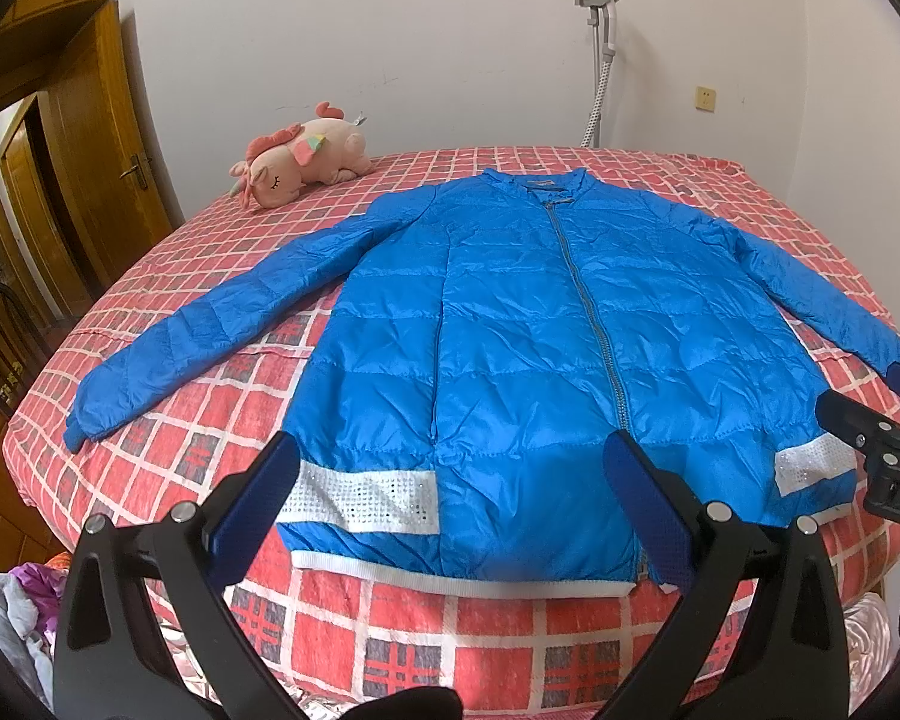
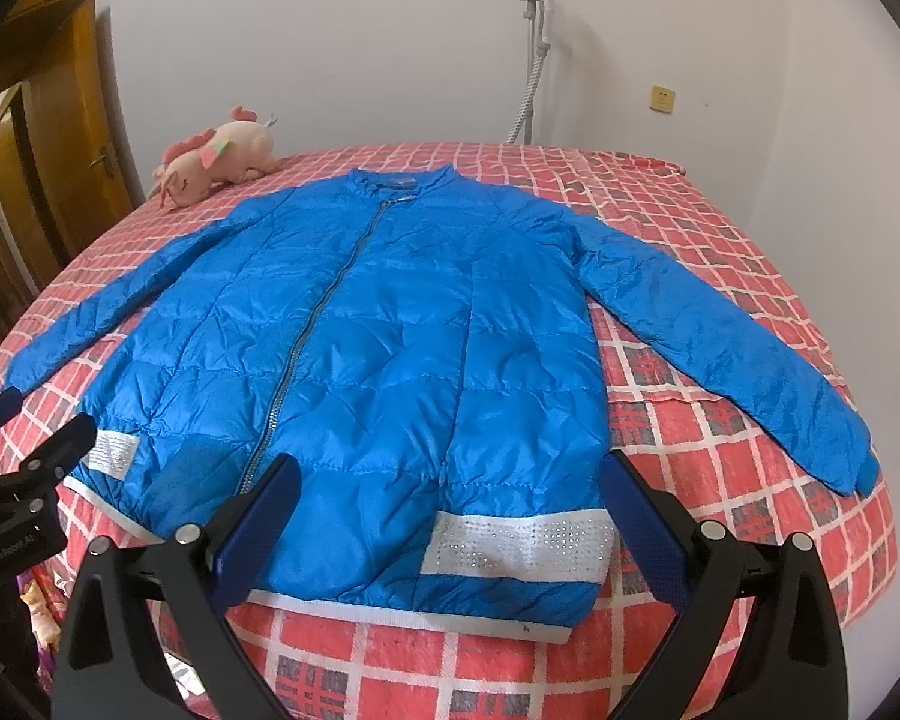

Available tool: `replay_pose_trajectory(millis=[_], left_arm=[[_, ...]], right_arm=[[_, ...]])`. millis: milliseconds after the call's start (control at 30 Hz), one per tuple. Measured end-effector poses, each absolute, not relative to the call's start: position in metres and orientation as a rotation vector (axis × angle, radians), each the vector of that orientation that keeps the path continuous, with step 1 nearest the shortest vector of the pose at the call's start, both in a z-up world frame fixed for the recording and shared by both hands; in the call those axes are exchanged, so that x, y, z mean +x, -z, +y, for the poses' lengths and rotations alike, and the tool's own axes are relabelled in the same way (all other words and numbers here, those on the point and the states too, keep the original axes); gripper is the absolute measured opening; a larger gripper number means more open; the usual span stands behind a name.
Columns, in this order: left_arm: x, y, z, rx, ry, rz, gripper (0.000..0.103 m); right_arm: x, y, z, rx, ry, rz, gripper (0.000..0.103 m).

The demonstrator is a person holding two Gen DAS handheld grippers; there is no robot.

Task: Fold large clothes
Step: 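Grasp a jacket sleeve cuff with the right tool and lift it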

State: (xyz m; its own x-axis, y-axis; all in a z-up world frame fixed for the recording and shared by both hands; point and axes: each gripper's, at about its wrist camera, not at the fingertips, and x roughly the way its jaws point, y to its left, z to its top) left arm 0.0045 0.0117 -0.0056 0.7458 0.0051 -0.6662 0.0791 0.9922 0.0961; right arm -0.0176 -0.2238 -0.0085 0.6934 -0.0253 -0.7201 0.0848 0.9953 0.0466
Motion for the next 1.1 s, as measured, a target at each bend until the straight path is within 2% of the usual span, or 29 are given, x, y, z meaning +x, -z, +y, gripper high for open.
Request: replay_pose_trajectory(millis=[467,667,1100], left_arm=[[0.026,0.011,0.008,0.15,0.056,0.71,0.1],[0.072,0.023,-0.003,0.12,0.147,0.785,0.1],[0.164,0.05,-0.022,0.104,0.18,0.902,0.1]], right_arm=[[-0.006,0.014,-0.252,0.124,0.076,0.812,0.099],[-0.005,0.029,-0.345,0.301,0.236,0.851,0.099],[-0.062,0.063,-0.575,0.621,0.728,0.944,0.099]])
